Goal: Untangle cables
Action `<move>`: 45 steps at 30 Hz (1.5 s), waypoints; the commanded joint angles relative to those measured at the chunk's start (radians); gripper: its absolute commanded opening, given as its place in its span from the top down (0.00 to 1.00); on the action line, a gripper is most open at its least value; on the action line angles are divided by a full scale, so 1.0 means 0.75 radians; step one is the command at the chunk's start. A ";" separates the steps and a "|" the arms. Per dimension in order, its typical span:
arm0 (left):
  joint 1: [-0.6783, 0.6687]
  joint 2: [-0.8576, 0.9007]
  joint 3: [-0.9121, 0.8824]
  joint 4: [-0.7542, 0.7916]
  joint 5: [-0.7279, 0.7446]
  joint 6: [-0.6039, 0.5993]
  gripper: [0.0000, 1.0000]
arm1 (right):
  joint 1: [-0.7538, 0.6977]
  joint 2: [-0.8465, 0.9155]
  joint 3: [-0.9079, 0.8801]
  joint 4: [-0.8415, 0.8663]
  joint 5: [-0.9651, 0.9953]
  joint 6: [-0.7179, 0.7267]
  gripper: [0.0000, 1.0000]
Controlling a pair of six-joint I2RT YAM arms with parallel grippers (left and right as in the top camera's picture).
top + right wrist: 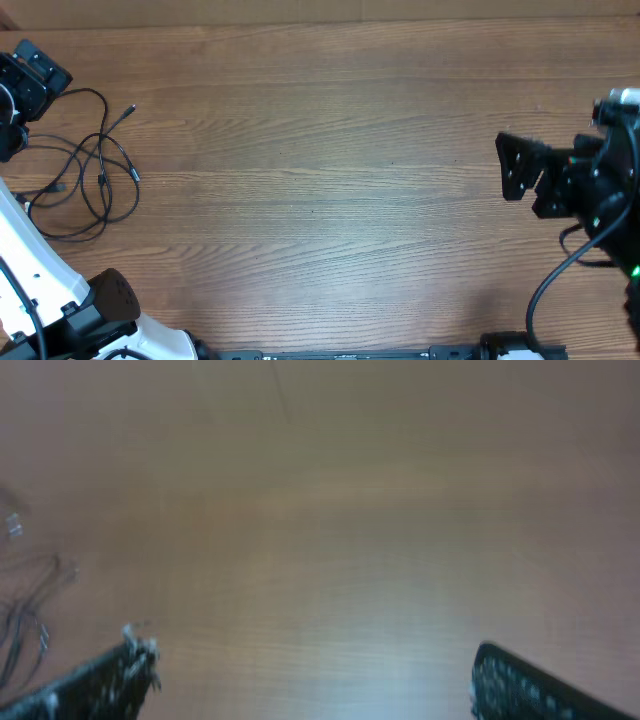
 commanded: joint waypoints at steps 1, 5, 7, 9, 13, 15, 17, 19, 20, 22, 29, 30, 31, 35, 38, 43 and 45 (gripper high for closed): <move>-0.009 0.004 0.010 0.002 0.010 0.035 0.01 | -0.006 -0.237 -0.277 0.229 0.039 -0.048 0.00; -0.009 0.004 0.010 0.002 0.011 0.035 0.00 | -0.006 -0.483 -0.673 0.569 0.039 -0.051 0.00; -0.009 0.004 0.010 0.002 0.010 0.036 0.00 | -0.006 -0.583 -0.864 0.733 0.037 -0.050 0.00; -0.009 0.004 0.010 0.002 0.010 0.035 0.00 | -0.006 -0.700 -1.106 0.950 0.023 -0.050 0.00; -0.009 0.004 0.010 0.002 0.010 0.035 0.00 | -0.005 -0.866 -1.465 1.305 0.012 -0.050 0.00; -0.009 0.004 0.010 0.002 0.010 0.036 0.00 | -0.005 -0.944 -1.645 1.489 0.013 -0.050 0.00; -0.009 0.004 0.010 0.002 0.010 0.035 0.00 | -0.005 -1.022 -1.814 1.634 0.013 -0.050 0.00; -0.009 0.004 0.010 0.002 0.010 0.035 0.00 | -0.004 -1.080 -1.912 1.691 0.013 -0.049 0.00; -0.009 0.004 0.010 0.002 0.010 0.035 0.00 | 0.001 -1.110 -1.956 1.719 0.013 -0.049 0.00; -0.009 0.004 0.010 0.002 0.010 0.035 0.00 | 0.004 -1.159 -2.021 1.756 0.013 -0.045 0.00; -0.009 0.004 0.010 0.002 0.010 0.035 0.01 | 0.008 -1.264 -2.126 1.679 0.013 -0.039 0.00; -0.009 0.004 0.010 0.002 0.010 0.035 0.00 | 0.008 -1.270 -2.138 1.675 0.013 -0.040 0.00; -0.009 0.004 0.010 0.002 0.010 0.035 0.00 | 0.008 -1.277 -2.155 1.675 0.013 -0.040 0.00; -0.009 0.004 0.010 0.002 0.010 0.035 0.00 | 0.009 -1.290 -2.158 1.574 -0.002 -0.033 0.00; -0.009 0.004 0.010 0.002 0.010 0.036 0.01 | 0.009 -1.290 -2.158 1.517 -0.030 -0.018 0.00; -0.009 0.004 0.010 0.002 0.010 0.035 0.00 | 0.008 -1.289 -2.158 1.524 -0.067 0.066 0.00; -0.009 0.004 0.010 0.002 0.010 0.035 0.00 | 0.009 -1.289 -2.158 1.524 -0.067 0.066 0.00</move>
